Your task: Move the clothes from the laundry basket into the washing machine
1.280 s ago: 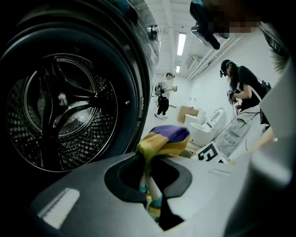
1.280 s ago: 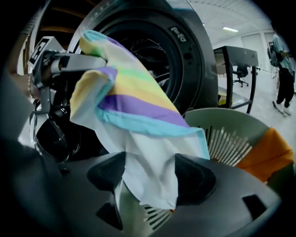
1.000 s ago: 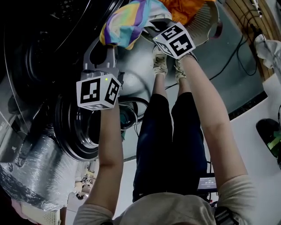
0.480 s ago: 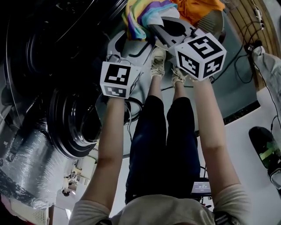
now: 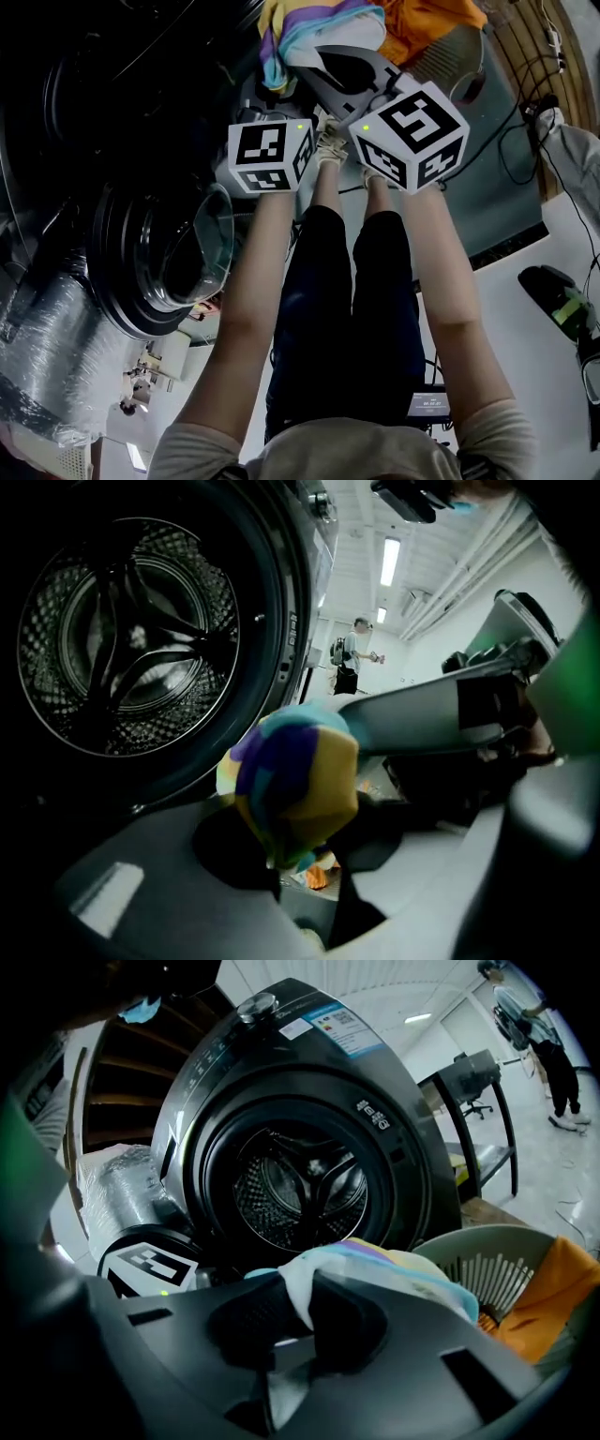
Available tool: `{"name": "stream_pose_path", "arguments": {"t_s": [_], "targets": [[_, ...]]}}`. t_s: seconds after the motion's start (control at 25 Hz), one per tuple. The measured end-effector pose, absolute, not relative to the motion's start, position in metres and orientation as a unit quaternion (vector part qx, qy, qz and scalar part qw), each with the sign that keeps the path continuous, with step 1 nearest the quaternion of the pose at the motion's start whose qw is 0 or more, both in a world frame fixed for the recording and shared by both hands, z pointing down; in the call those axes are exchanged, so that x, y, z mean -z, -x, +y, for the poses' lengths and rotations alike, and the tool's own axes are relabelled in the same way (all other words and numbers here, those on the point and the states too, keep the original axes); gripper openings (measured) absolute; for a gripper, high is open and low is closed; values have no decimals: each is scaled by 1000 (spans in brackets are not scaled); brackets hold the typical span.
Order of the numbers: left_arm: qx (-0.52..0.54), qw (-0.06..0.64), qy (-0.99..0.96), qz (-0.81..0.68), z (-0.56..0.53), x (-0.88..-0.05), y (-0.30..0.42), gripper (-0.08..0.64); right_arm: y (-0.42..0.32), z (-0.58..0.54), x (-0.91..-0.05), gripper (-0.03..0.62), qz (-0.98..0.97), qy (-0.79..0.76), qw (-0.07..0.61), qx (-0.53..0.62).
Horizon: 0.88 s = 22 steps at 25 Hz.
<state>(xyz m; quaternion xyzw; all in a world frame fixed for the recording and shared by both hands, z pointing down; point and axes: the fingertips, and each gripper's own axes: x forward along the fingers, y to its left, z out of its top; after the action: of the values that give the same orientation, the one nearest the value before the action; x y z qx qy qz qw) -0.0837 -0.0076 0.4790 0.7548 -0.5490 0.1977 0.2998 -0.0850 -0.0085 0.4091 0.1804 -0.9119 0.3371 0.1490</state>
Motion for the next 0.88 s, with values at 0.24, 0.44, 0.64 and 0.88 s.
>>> {"name": "stream_pose_path", "arguments": {"t_s": [0.24,0.44,0.64,0.88], "targets": [[-108,342,-695,-623,0,-486,116,120,64,6,-429,141,-910,-203,171,-318],[-48,307,-673,-672,-13,-465,156,110,23,10,-452,112,-885,-266,163,-346],[-20,257,-641,-723,-38,-448,202,98,23,9,-455,109,-883,-266,166,-348],[-2,227,-619,-752,-75,-437,244,91,41,8,-452,103,-885,-258,167,-349]]}}
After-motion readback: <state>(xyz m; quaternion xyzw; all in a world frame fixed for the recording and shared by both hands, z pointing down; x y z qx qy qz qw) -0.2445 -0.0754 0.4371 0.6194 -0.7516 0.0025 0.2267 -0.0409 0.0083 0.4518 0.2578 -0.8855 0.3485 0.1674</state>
